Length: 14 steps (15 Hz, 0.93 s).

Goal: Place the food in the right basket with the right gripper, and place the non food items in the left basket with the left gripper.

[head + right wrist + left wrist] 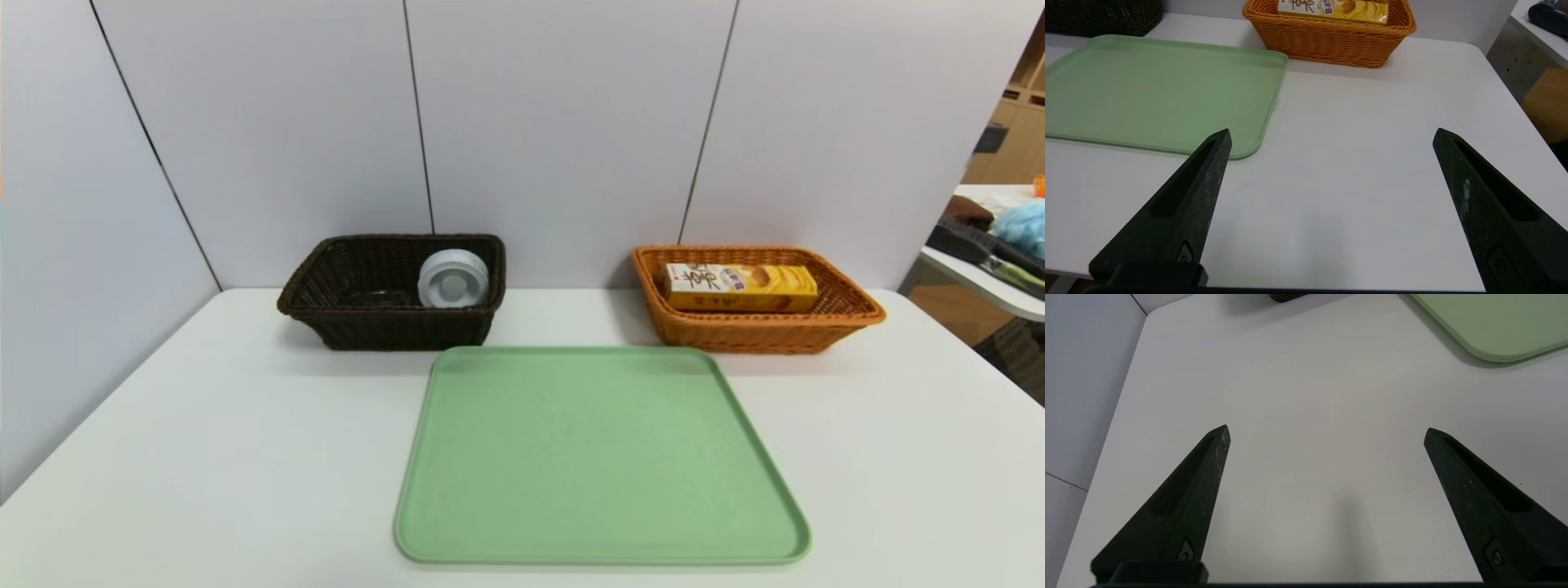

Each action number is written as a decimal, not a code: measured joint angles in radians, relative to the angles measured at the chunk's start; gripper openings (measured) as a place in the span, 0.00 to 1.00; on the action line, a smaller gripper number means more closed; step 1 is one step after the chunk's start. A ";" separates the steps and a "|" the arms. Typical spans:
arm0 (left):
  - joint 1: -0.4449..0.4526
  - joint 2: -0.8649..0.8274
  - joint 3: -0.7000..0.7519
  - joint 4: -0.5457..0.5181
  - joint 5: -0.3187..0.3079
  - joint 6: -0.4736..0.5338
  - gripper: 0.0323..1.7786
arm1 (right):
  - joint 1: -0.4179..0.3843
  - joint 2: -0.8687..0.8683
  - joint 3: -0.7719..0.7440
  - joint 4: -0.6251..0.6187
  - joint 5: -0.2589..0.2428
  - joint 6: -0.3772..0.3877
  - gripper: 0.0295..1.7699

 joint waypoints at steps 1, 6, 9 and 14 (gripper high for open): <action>-0.004 -0.015 0.015 -0.002 0.009 -0.001 0.95 | 0.001 -0.007 0.003 -0.004 -0.005 0.000 0.96; -0.018 -0.128 0.095 -0.051 0.094 -0.035 0.95 | 0.002 -0.075 0.038 -0.013 -0.011 -0.001 0.96; -0.020 -0.173 0.124 -0.069 0.116 -0.062 0.95 | 0.003 -0.113 0.079 -0.060 -0.013 -0.004 0.96; -0.021 -0.190 0.135 -0.076 0.130 -0.142 0.95 | 0.004 -0.127 0.255 -0.247 -0.023 -0.007 0.96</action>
